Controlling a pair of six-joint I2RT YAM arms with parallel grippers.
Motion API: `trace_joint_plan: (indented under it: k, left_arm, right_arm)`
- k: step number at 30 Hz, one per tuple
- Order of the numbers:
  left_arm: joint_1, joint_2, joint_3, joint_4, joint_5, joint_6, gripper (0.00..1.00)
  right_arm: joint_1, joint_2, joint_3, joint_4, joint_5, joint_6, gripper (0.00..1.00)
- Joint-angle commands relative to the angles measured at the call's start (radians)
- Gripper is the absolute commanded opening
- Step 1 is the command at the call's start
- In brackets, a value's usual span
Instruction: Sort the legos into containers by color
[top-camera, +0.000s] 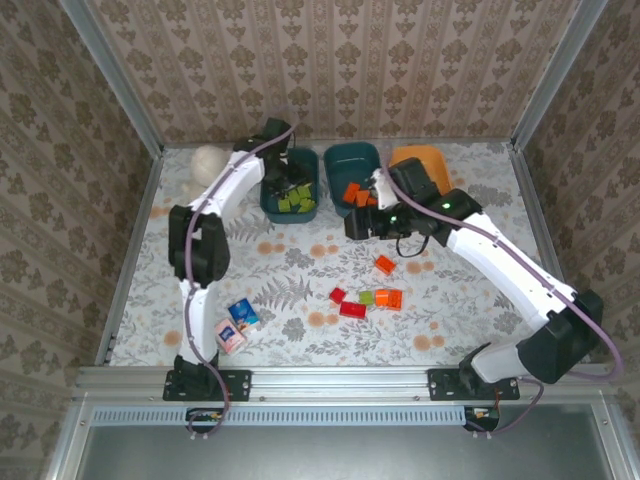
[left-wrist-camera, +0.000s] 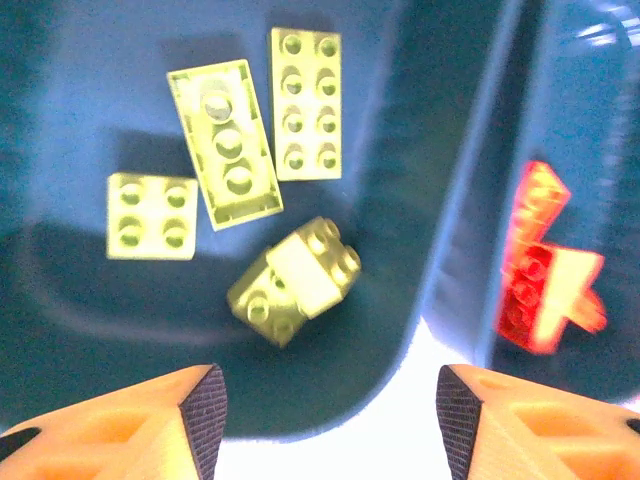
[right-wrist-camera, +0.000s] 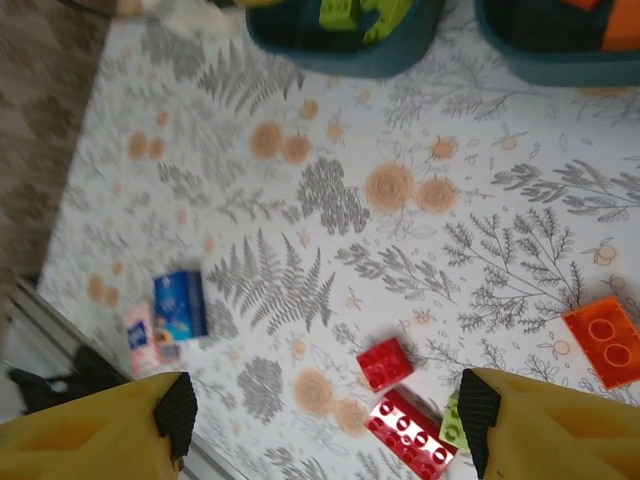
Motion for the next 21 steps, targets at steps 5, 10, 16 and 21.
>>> trace_joint_plan:
  k: [5, 10, 16, 21]
  left_arm:
    - [0.013, -0.499, -0.433, 0.096, -0.102, -0.078, 0.65]
    - [0.011, -0.837, -0.743, 0.130, -0.148, -0.097, 0.64]
    - [0.003, -1.101, -0.916, 0.081, -0.190, -0.132, 0.64]
    - [0.003, -1.170, -0.929, 0.034, -0.201, -0.144, 0.64]
  right_arm:
    - [0.212, 0.154, 0.005, -0.133, 0.128, -0.215, 0.74]
    - [0.310, 0.302, 0.000, -0.171, 0.190, -0.254, 0.74]
    - [0.334, 0.431, -0.001, -0.147, 0.263, -0.279, 0.78]
    - [0.334, 0.521, 0.015, -0.132, 0.300, -0.301, 0.78]
